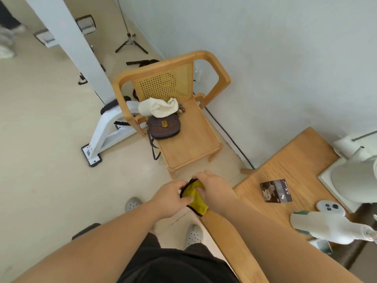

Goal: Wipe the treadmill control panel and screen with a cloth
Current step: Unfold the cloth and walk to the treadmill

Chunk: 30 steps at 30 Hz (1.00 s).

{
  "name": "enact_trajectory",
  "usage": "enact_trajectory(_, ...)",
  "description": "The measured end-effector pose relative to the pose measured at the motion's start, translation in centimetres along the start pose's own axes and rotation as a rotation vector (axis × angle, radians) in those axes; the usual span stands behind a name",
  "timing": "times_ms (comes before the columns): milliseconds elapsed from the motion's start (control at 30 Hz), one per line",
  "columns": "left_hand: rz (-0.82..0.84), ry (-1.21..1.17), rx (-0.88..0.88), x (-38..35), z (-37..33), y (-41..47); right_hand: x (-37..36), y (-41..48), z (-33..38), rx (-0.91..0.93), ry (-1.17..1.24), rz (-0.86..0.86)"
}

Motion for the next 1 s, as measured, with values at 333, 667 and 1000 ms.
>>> enact_trajectory(333, -0.495, -0.085, 0.043, 24.7, 9.0, 1.8, -0.3, 13.9, 20.7, 0.154, 0.115, -0.103)
enact_trajectory(667, -0.910, -0.243, 0.145, 45.2, 20.5, -2.5, -6.0, 24.6, 43.4, 0.540, 0.007, 0.051)
enact_trajectory(1000, -1.272, -0.346, 0.572, 57.5, 35.1, -6.9, -13.8, 36.3, 62.8, 0.928, 0.011, 0.169)
Point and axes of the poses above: each hand's wrist, its own y-axis towards the middle knuckle, its own x-axis out of the back of the hand, z = x × y, the point moved 5 cm from there along y, towards the middle knuckle, and after that the axes turned 15 degrees about -z, right-handed, at the moved point
